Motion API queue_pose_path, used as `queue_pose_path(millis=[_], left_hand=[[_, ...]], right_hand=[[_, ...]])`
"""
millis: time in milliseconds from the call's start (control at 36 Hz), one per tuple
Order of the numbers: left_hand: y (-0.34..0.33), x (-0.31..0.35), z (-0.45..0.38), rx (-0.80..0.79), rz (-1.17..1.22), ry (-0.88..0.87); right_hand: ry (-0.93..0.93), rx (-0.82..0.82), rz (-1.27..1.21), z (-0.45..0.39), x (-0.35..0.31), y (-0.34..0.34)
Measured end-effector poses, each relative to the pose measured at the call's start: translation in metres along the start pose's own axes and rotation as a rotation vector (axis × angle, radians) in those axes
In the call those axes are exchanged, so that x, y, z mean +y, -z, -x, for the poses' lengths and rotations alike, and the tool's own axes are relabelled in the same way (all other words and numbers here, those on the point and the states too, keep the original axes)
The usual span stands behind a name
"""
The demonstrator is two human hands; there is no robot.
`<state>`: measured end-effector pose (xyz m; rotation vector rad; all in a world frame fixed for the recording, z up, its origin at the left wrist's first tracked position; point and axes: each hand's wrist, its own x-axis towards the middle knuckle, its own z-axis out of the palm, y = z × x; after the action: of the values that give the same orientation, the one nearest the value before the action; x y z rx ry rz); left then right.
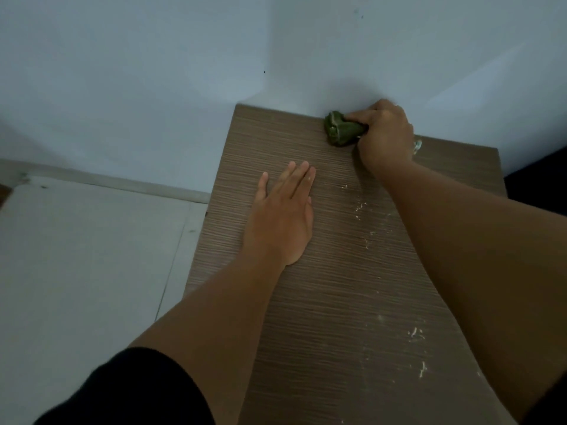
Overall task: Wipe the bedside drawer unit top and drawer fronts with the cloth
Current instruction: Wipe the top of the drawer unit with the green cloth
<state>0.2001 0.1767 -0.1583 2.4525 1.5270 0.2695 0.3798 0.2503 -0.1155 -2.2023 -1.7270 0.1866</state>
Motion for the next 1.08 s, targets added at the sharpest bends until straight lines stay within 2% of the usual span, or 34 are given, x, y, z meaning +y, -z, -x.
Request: queue_pose_path(millis=[250, 528, 750, 944, 1083], left_hand=[[-0.001, -0.004, -0.002, 0.015, -0.034, -0.001], [-0.002, -0.001, -0.001, 0.041, -0.027, -0.005], [-0.001, 0.002, 0.010, -0.045, 0.020, 0.046], [0.007, 0.012, 0.043, -0.156, 0.068, 0.065], [0.013, 0.021, 0.069, -0.243, 0.045, 0.065]], right_hand=[[-0.077, -0.043, -0.110, 0.002, -0.002, -0.005], [-0.081, -0.098, -0.187, 0.058, 0.005, 0.000], [-0.080, -0.122, -0.241, 0.124, 0.004, 0.002], [-0.048, -0.198, -0.187, 0.189, -0.003, 0.015], [-0.064, -0.241, -0.245, 0.240, -0.011, 0.025]])
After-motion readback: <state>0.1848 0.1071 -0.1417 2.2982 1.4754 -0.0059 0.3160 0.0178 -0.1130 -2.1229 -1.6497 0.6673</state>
